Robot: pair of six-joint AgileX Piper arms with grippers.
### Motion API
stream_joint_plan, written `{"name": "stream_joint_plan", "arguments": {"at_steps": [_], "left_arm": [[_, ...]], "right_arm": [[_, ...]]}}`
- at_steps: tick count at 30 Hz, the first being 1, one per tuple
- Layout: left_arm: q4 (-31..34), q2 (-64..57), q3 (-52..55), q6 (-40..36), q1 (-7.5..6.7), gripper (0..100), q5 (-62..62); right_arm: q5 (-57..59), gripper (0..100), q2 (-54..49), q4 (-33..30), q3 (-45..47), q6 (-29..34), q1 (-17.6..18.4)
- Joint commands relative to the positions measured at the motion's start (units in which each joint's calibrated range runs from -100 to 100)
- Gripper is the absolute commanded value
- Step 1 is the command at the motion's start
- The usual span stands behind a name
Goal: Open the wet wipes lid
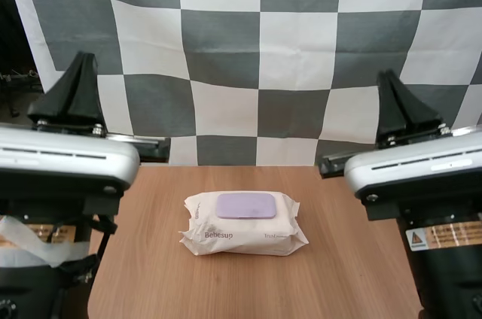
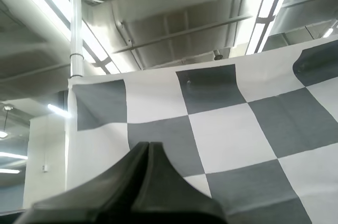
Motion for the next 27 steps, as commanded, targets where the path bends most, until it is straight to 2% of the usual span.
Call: {"name": "stream_joint_plan", "arguments": {"at_steps": [1, 4, 8, 12, 15, 18, 20, 24, 27], "left_arm": [[0.0, 5.5, -6.3, 2.3, -0.02, 0, 20.6], [0.0, 9.9, -11.2, 8.7, 0.68, 0, 32.6], [1.4, 14.3, -15.5, 17.4, 3.29, 0, 48.9], [6.1, 18.5, -16.3, 25.3, 5.65, 0, 63.0], [9.6, 22.5, -16.3, 25.4, 7.4, 0, 70.9], [9.5, 27.0, -16.3, 23.1, 8.93, 0, 74.5], [8.2, 30.0, -16.3, 20.7, 9.78, 0, 75.2], [0.0, 35.9, -16.3, 21.1, 10.49, 0, 76.6], [-9.8, 39.9, -16.3, 27.3, 10.49, 0, 80.4]], "right_arm": [[40.9, 0, 4.3, -8.8, -10.2, -0.2, 0.0], [55.2, 0, 10.5, -10.8, -15.3, -1.2, 0.0], [69.7, 0, 18.0, -11.1, -18.8, -7.0, 0.0], [70.8, 0, 20.9, -11.6, -18.8, -8.0, 0.0], [70.1, 0, 21.0, -11.5, -18.8, -8.0, 0.0], [69.1, 0, 21.5, -11.5, -18.8, -8.4, 0.1], [70.1, 0, 23.0, -11.5, -18.8, -10.7, 0.5], [76.6, 0, 27.6, -11.1, -18.8, -16.8, 2.0], [77.5, 0, 31.7, -8.9, -18.8, -19.2, 3.2]]}}
